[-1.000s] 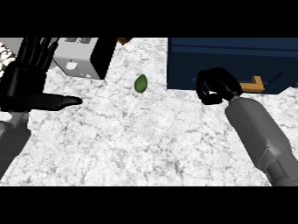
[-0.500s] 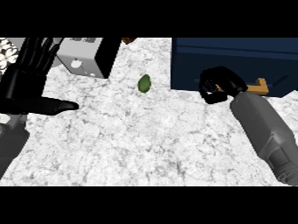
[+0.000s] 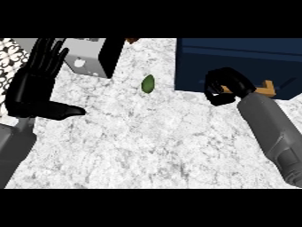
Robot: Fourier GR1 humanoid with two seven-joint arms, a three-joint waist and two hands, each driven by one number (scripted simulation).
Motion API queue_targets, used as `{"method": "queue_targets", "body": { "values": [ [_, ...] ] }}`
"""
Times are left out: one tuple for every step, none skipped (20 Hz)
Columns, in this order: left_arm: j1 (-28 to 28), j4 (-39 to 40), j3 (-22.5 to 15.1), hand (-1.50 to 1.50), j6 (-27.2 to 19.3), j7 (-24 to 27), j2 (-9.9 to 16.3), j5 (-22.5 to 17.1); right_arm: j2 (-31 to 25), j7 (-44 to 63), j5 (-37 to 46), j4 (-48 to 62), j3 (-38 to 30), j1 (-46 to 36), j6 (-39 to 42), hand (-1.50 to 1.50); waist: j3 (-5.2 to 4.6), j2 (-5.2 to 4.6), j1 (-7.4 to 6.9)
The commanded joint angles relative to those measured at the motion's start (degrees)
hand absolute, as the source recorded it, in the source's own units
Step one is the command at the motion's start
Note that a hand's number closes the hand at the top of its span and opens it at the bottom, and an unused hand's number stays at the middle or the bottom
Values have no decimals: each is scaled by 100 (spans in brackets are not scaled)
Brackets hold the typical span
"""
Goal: Pick up the cup, place it into the drawer and close the drawer
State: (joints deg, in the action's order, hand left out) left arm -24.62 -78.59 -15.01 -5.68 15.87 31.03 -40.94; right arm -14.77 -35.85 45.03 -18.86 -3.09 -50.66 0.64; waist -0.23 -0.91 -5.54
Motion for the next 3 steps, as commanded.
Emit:
{"method": "queue_targets", "body": {
  "values": [
    [126, -65, 9, -150, 186, 30, 38, -50, -522, 644, -121, 311, -407, -527, -362, 150, 47, -197, -199],
    [158, 46, -22, -150, 227, 34, 35, -21, -603, 535, -86, 314, -376, -476, -360, 150, 45, -209, -133],
    [76, 100, 31, -150, 222, 74, 40, -4, -559, 593, -155, 301, -437, -616, -291, 150, 43, -214, -129]
  ]
}}
